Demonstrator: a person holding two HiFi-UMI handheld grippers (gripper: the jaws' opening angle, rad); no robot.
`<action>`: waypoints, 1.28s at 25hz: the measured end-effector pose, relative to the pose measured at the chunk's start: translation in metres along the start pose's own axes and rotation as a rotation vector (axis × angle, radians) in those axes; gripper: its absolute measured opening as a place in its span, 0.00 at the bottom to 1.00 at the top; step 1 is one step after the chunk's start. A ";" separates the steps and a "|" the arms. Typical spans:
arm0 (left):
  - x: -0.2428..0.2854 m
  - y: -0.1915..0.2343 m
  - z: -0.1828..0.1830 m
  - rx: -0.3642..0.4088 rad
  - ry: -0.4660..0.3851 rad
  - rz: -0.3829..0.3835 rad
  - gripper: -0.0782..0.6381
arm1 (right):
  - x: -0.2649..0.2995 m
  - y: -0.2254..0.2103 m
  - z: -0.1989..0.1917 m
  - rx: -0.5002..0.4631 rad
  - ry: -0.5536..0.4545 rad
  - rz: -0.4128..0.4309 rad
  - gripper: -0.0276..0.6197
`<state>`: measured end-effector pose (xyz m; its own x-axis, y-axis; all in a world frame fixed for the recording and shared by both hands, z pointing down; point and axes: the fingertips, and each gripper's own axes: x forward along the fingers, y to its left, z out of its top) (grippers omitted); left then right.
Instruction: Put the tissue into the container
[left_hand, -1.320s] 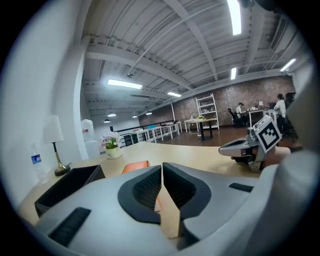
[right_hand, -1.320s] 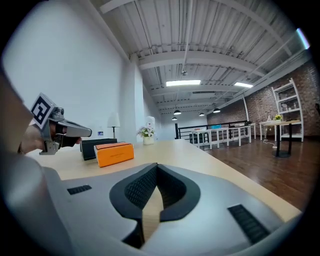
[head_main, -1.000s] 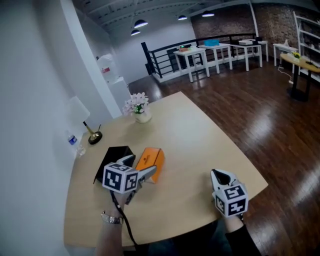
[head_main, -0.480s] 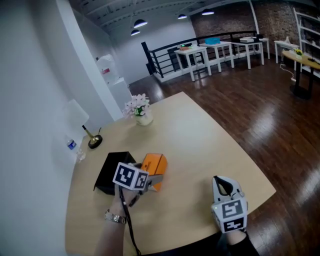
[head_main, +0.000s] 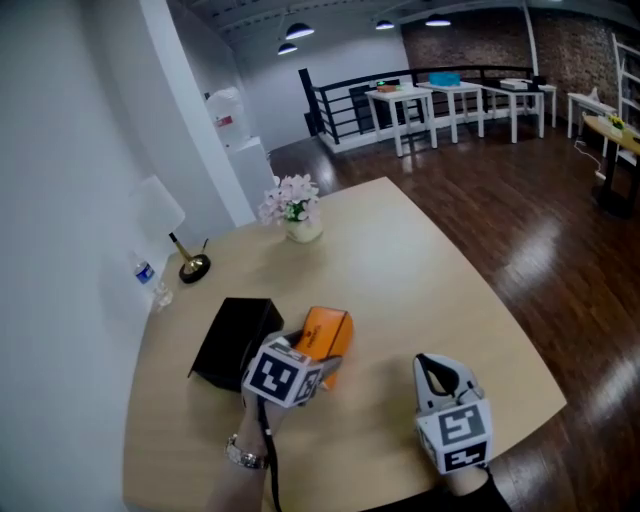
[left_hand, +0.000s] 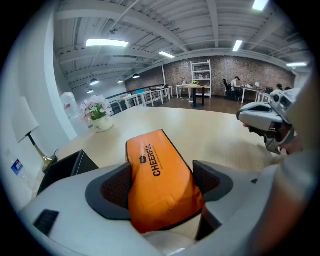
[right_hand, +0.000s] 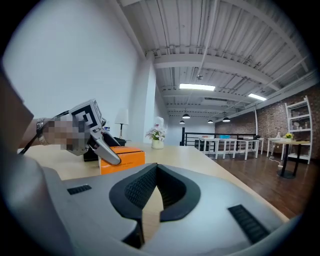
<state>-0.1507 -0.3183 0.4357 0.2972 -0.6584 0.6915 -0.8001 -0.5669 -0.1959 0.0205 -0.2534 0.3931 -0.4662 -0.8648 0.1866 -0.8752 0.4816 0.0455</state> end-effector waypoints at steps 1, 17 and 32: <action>-0.001 -0.002 0.001 0.010 -0.014 0.010 0.65 | 0.001 0.002 0.001 0.003 0.002 0.006 0.05; -0.053 -0.001 0.016 0.031 -0.146 0.050 0.53 | 0.007 0.029 0.010 0.001 -0.002 0.033 0.05; -0.153 0.112 0.027 0.043 -0.178 0.224 0.51 | 0.020 0.059 0.028 -0.021 -0.022 0.079 0.05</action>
<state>-0.2714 -0.2943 0.2892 0.2053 -0.8438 0.4958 -0.8342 -0.4158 -0.3623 -0.0441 -0.2463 0.3724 -0.5366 -0.8268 0.1684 -0.8329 0.5511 0.0516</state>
